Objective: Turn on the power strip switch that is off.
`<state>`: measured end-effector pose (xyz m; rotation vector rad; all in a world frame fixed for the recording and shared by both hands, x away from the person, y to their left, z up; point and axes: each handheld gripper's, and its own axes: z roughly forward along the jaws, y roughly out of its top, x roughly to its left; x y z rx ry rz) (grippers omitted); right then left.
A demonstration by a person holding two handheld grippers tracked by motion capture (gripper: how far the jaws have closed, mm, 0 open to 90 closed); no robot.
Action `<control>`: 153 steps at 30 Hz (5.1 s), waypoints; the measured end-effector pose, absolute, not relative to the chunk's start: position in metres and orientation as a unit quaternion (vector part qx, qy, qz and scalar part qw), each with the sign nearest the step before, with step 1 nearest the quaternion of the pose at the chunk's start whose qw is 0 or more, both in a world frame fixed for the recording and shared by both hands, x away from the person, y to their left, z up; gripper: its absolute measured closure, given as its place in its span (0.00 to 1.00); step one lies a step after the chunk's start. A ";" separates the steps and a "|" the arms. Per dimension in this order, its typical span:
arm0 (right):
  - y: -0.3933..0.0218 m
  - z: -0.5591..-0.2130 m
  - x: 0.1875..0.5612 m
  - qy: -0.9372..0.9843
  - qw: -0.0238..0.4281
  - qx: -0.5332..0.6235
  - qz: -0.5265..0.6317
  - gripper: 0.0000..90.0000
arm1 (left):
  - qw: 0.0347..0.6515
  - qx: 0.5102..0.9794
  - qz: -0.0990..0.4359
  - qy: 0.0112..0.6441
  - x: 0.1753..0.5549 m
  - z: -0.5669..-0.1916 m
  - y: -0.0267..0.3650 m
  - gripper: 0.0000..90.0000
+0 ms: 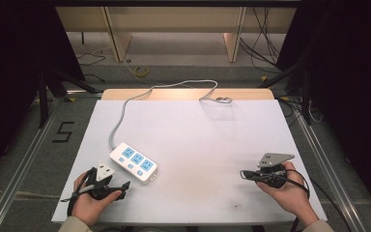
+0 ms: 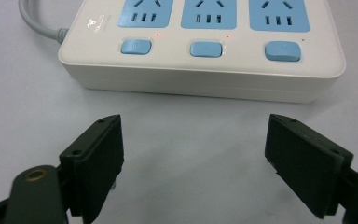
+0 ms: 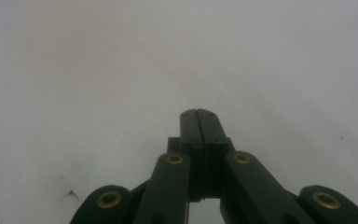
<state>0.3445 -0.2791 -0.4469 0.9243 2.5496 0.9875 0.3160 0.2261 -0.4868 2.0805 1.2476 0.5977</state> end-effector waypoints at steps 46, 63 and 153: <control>-0.240 -0.429 0.361 0.900 0.092 0.307 0.296 1.00 | 0.315 0.792 0.231 0.470 0.316 -0.487 0.224 0.22; -0.227 -0.425 0.365 0.908 0.091 0.295 0.285 1.00 | 0.313 0.795 0.230 0.467 0.317 -0.487 0.223 0.22; -0.113 -0.419 0.382 0.941 0.069 0.216 0.253 1.00 | 0.314 0.796 0.232 0.463 0.317 -0.485 0.221 0.22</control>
